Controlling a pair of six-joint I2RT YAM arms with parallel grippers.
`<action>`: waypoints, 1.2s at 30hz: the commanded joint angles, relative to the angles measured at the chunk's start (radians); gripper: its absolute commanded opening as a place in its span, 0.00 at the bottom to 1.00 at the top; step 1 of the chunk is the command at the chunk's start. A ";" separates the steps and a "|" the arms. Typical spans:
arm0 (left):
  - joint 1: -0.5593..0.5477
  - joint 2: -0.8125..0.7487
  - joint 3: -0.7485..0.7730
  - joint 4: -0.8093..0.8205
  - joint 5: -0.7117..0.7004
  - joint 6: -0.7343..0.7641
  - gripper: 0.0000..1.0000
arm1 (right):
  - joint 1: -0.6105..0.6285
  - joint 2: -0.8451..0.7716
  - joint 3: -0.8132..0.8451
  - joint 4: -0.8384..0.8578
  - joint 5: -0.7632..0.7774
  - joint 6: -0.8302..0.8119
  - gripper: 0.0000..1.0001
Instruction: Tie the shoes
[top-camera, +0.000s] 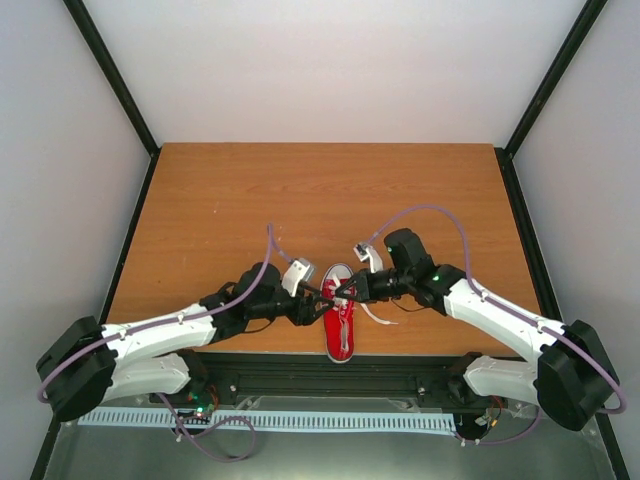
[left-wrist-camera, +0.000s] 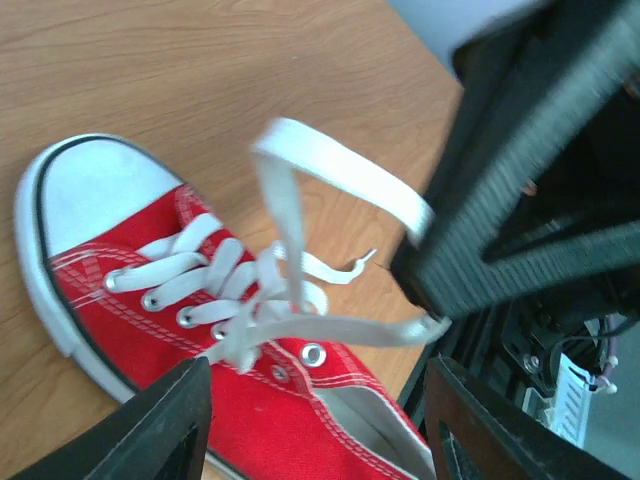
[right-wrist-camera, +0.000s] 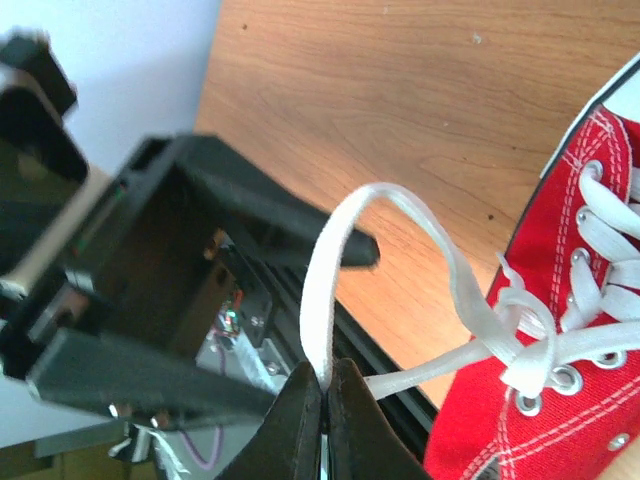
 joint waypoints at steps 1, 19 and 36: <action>-0.061 -0.029 -0.028 0.150 -0.088 0.064 0.60 | -0.027 0.007 0.033 0.036 -0.090 0.085 0.03; -0.088 0.142 0.028 0.330 -0.091 0.087 0.42 | -0.041 0.003 0.012 0.065 -0.077 0.133 0.03; -0.031 -0.089 0.044 -0.145 -0.302 -0.056 0.01 | -0.074 -0.081 -0.136 0.024 0.216 -0.179 0.66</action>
